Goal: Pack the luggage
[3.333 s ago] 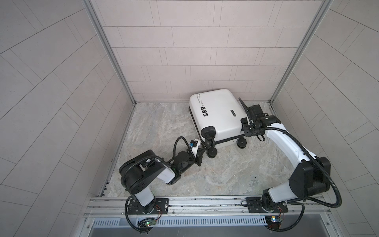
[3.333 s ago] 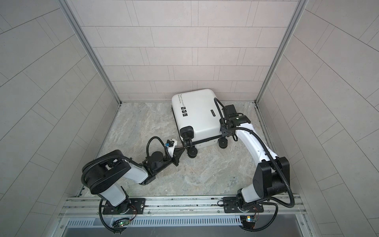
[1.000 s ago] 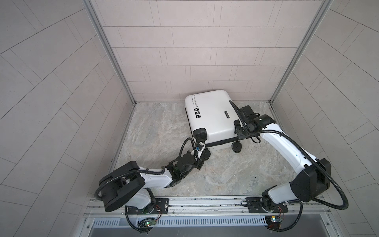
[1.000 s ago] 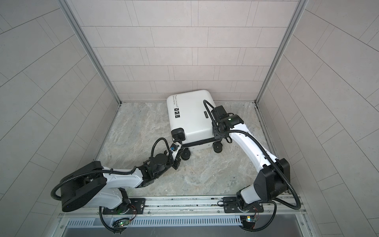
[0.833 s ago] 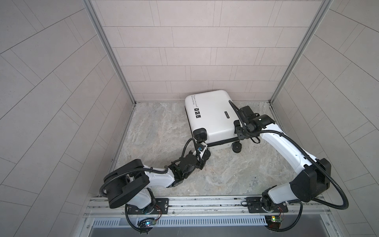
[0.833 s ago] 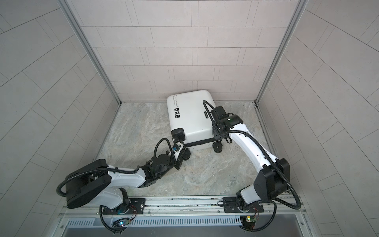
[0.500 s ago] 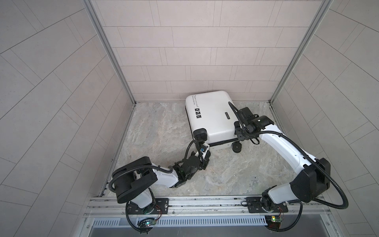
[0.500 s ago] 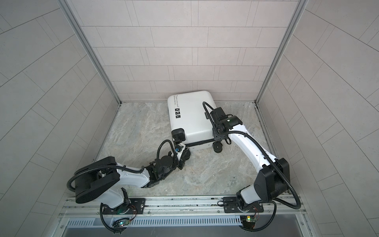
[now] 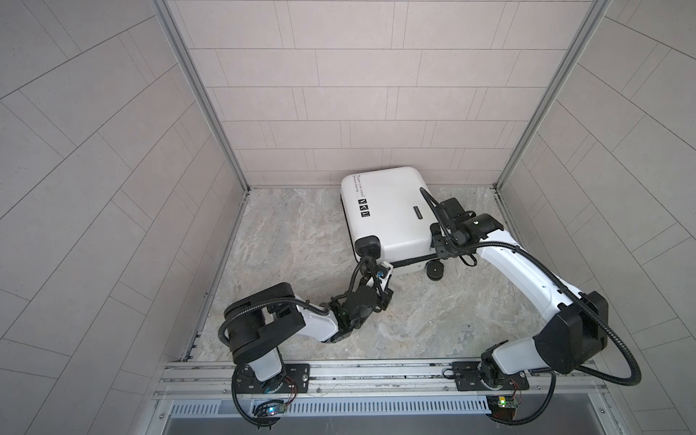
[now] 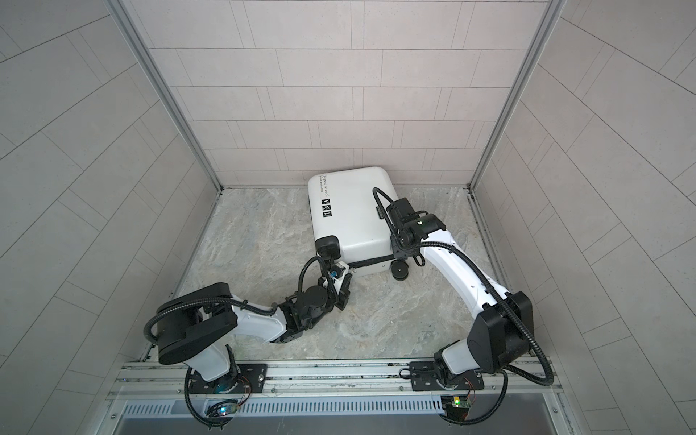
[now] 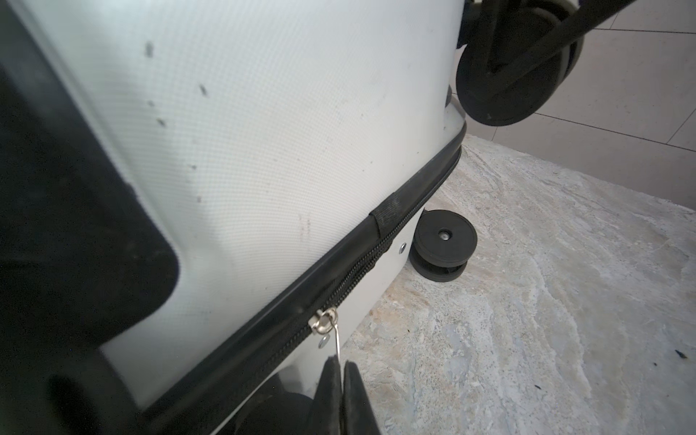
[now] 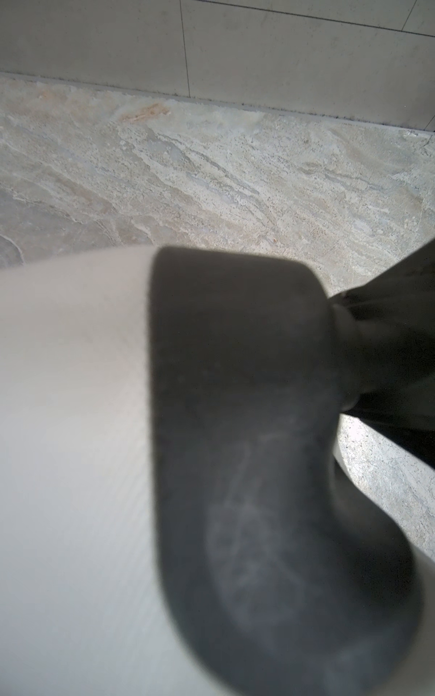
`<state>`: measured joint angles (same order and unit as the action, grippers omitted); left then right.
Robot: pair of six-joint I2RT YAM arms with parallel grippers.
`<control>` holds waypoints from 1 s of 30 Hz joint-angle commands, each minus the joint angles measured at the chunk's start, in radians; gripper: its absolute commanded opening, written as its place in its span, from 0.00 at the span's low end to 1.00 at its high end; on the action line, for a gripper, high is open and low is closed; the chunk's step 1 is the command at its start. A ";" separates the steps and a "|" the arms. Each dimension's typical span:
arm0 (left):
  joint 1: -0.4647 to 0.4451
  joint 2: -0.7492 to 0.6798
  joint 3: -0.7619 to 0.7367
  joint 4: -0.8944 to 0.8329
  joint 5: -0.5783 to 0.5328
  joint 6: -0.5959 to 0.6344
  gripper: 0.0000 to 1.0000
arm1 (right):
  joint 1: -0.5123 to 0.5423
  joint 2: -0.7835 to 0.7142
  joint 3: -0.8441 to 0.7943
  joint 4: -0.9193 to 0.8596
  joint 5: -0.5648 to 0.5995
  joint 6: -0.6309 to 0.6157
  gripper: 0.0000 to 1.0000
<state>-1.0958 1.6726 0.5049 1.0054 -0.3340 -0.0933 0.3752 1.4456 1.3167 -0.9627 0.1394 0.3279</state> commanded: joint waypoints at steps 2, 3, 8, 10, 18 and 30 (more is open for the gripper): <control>-0.076 0.016 0.048 0.050 0.188 0.003 0.00 | 0.054 -0.033 -0.009 0.079 -0.132 0.017 0.00; -0.079 0.020 0.054 0.049 0.188 0.004 0.00 | 0.054 -0.034 -0.013 0.080 -0.132 0.016 0.00; -0.091 0.049 0.084 0.048 0.194 0.000 0.00 | 0.053 -0.035 -0.023 0.084 -0.131 0.016 0.00; -0.097 0.064 0.100 0.050 0.198 -0.002 0.00 | 0.054 -0.035 -0.024 0.083 -0.133 0.017 0.00; -0.108 0.109 0.155 0.050 0.206 -0.008 0.00 | 0.054 -0.042 -0.025 0.082 -0.133 0.015 0.00; -0.112 0.157 0.196 0.067 0.211 -0.023 0.00 | 0.056 -0.043 -0.036 0.090 -0.139 0.014 0.00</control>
<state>-1.1378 1.8145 0.6579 1.0195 -0.3080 -0.1120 0.3862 1.4284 1.2842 -0.9627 0.1181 0.3382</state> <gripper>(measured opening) 0.053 0.443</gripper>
